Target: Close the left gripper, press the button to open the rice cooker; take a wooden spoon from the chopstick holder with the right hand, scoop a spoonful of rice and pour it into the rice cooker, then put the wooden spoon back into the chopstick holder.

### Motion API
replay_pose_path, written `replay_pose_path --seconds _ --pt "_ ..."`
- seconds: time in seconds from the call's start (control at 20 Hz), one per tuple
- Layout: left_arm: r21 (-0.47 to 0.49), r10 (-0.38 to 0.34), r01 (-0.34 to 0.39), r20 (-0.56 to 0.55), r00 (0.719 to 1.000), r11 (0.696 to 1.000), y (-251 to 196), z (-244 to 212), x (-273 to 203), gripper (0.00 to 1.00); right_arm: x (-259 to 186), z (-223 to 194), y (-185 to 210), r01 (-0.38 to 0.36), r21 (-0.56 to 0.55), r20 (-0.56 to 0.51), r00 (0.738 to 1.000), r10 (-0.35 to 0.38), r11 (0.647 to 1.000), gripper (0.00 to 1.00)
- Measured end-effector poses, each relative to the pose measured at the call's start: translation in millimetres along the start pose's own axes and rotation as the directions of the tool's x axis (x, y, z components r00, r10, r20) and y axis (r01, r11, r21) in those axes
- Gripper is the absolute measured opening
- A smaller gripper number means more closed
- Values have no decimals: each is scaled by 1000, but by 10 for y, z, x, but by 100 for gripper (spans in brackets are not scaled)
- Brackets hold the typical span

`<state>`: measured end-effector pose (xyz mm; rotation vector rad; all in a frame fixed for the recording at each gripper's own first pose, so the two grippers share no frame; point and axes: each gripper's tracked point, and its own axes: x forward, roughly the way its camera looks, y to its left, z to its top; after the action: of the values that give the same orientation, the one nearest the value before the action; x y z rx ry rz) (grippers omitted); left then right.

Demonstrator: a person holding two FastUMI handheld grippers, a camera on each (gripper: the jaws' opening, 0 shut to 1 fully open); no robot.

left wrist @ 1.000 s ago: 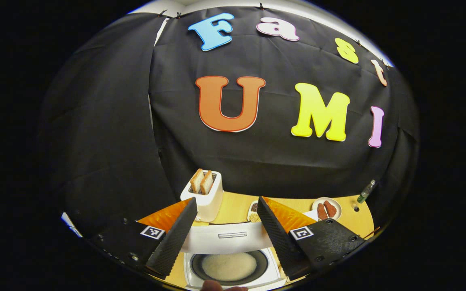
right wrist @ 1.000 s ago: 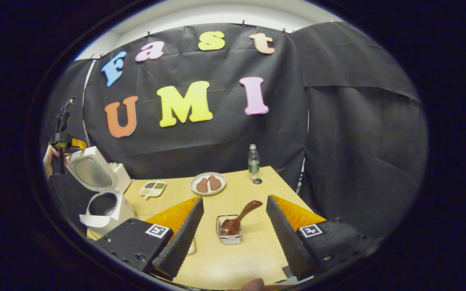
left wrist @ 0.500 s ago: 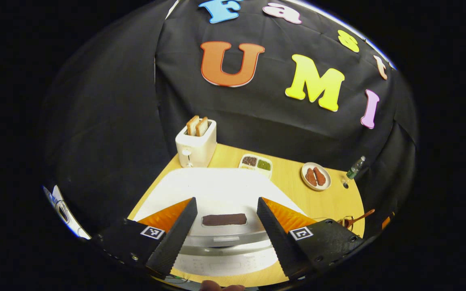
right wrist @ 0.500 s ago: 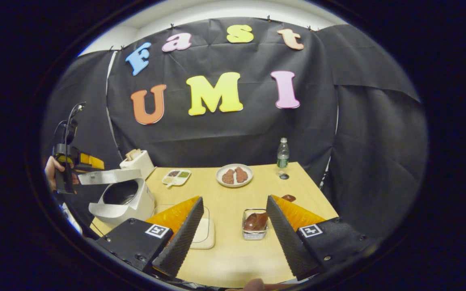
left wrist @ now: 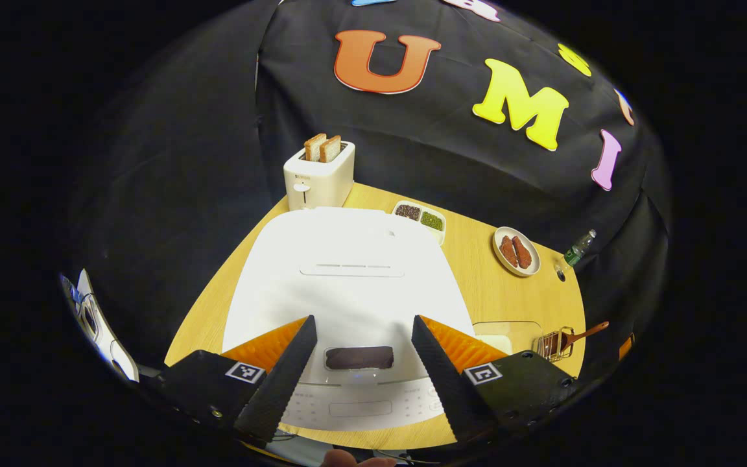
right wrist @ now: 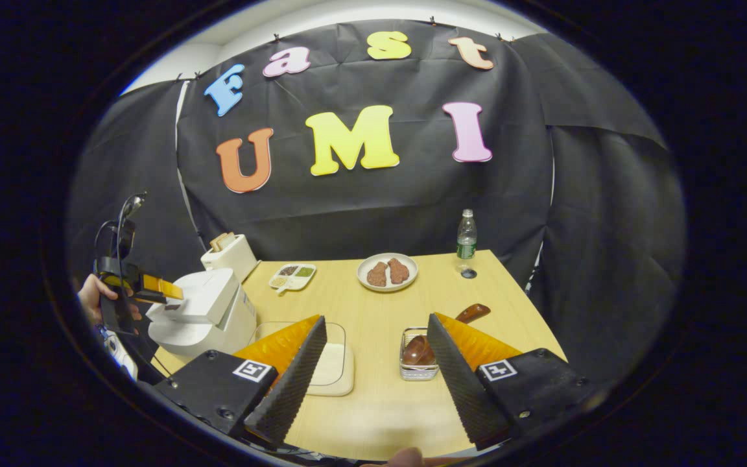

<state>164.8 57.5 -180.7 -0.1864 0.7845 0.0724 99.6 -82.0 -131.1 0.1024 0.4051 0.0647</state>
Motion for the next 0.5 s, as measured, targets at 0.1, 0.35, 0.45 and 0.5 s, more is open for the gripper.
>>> replay_pose_path --seconds 0.1,0.35,0.45,0.5 --pt "0 5 -5 -25 1000 1000 25 -78 24 97 46 -12 56 -12 19 -5 1000 12 1000 100" --pt "-22 32 -34 -55 998 999 54 -113 62 96 113 -75 317 -60 41 -16 998 61 997 99" --pt "-29 42 -43 -54 998 999 56 -143 64 97 119 -133 423 -83 50 -26 996 85 995 100" --pt "-23 45 -46 -42 998 999 61 -144 79 97 114 -155 470 -95 53 -29 995 96 994 100"
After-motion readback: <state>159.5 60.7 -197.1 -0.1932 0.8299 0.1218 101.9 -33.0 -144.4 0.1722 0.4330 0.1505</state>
